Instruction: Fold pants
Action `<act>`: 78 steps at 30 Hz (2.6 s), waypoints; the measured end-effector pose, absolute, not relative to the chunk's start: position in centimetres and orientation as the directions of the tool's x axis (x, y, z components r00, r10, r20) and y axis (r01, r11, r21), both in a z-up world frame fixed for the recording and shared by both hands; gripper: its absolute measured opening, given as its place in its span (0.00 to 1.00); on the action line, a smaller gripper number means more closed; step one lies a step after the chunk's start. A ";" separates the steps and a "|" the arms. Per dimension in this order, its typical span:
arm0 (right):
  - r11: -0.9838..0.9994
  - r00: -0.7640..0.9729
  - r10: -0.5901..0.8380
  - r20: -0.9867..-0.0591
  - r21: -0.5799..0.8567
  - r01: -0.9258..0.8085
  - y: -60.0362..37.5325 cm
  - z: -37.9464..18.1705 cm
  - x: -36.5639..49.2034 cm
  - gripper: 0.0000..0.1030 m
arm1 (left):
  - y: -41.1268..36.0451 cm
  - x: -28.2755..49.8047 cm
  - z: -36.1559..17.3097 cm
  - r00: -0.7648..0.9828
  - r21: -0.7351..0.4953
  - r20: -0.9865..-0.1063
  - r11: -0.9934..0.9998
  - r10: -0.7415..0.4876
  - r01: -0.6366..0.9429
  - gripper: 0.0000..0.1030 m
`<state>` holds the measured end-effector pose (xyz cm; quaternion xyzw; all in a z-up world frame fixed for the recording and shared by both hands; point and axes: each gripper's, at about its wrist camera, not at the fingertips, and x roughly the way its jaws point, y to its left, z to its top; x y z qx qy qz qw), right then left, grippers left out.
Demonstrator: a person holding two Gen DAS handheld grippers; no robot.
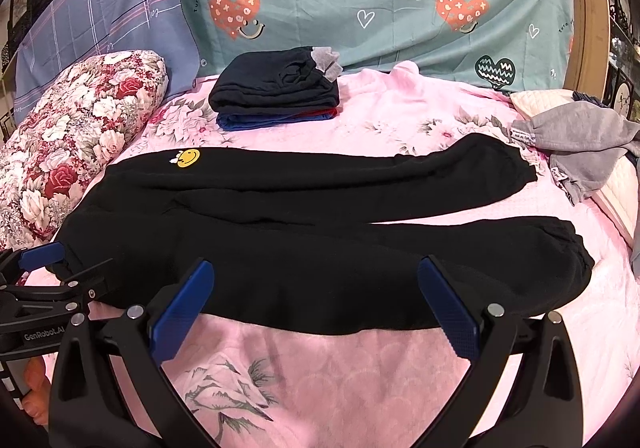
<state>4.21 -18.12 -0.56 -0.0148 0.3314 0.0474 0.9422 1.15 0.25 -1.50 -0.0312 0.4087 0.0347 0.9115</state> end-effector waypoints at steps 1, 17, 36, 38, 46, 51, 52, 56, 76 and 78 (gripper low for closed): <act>0.995 0.776 0.079 -0.626 0.004 -0.099 -18.1 -0.5 4.2 0.99 | 0.3 1.1 -1.5 0.664 -0.029 -0.747 0.996 0.038 -0.089 0.98; 0.994 0.769 0.085 -0.633 -0.001 -0.110 -17.5 -0.7 4.2 0.99 | 0.6 1.2 -1.8 0.655 -0.031 -0.755 0.995 0.036 -0.091 0.98; 0.993 0.757 0.085 -0.648 -0.008 -0.118 -16.9 -1.2 5.0 0.99 | 1.0 1.9 -2.1 0.647 -0.043 -0.762 0.994 0.029 -0.096 0.98; 0.993 0.757 0.083 -0.648 -0.009 -0.116 -16.8 -1.2 5.1 0.99 | 1.2 2.1 -2.3 0.639 -0.053 -0.769 0.994 0.022 -0.098 0.98; 0.994 0.752 0.079 -0.654 -0.004 -0.108 -17.2 -1.6 5.2 0.99 | 4.4 3.9 -5.4 0.501 -0.418 -0.778 0.907 -0.379 0.038 0.98; 0.996 0.739 0.063 -0.671 -0.009 -0.093 -18.1 -2.5 5.6 0.99 | 10.9 3.4 -5.8 0.536 -0.398 -0.799 0.908 -0.273 -0.130 0.98; 0.996 0.736 0.060 -0.674 -0.007 -0.089 -18.2 -2.6 5.7 0.99 | 12.7 3.0 -5.7 0.547 -0.412 -0.796 0.894 -0.260 -0.175 0.98; 0.997 0.723 0.063 -0.688 0.021 -0.068 -19.1 -3.3 6.6 0.99 | 18.0 1.3 -5.7 0.563 -0.461 -0.797 0.822 -0.219 -0.333 0.98; 0.992 0.695 0.084 -0.714 0.124 0.008 -23.9 -4.1 8.1 0.99 | 17.9 3.7 -5.6 0.586 -0.198 -0.805 0.885 0.099 -0.422 0.12; 0.986 0.705 0.004 -0.709 0.120 0.115 -27.4 -3.6 8.1 0.99 | 17.4 3.5 -5.0 0.599 -0.199 -0.795 0.893 0.094 -0.404 0.12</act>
